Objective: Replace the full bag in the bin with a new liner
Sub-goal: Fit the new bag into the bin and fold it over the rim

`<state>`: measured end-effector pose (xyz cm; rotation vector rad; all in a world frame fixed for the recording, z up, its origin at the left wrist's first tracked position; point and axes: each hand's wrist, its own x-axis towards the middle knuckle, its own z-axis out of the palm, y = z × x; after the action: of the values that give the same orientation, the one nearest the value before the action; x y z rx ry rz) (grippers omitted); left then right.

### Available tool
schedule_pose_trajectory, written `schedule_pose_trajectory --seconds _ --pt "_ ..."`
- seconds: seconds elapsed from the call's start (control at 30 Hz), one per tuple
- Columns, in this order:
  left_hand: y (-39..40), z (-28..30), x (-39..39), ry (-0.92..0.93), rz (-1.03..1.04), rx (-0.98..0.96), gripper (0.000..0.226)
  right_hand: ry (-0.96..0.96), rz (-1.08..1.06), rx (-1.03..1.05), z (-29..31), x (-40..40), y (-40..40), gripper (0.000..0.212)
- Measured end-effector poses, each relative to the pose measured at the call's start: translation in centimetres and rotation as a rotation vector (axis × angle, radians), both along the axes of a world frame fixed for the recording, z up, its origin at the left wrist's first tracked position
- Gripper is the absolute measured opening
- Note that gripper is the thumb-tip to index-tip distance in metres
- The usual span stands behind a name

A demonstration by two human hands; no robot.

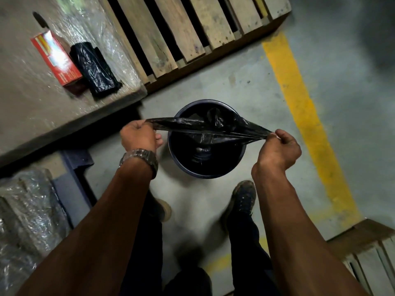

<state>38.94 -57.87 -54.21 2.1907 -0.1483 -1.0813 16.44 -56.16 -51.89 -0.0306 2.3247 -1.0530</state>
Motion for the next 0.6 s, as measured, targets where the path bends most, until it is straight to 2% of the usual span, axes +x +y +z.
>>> schedule_pose_trajectory --seconds 0.13,0.23,0.37,0.5,0.6 --pt "2.0 -1.4 0.8 0.425 0.222 0.156 0.014 -0.064 0.041 0.256 -1.2 0.0 2.3 0.028" --pt "3.3 -2.1 1.3 0.544 0.336 0.180 0.020 -0.079 0.085 0.419 -1.0 -0.2 4.0 0.030" --pt "3.5 -2.4 2.1 0.509 0.372 0.208 0.028 -0.007 0.050 0.452 -1.0 -0.9 4.7 0.030" --pt "2.9 -1.8 2.1 0.375 0.353 0.164 0.015 0.042 0.012 0.354 -1.2 -1.2 4.3 0.028" --pt "2.7 -1.3 1.7 0.295 0.366 0.149 0.029 0.042 -0.022 0.310 -1.1 -1.1 3.9 0.029"
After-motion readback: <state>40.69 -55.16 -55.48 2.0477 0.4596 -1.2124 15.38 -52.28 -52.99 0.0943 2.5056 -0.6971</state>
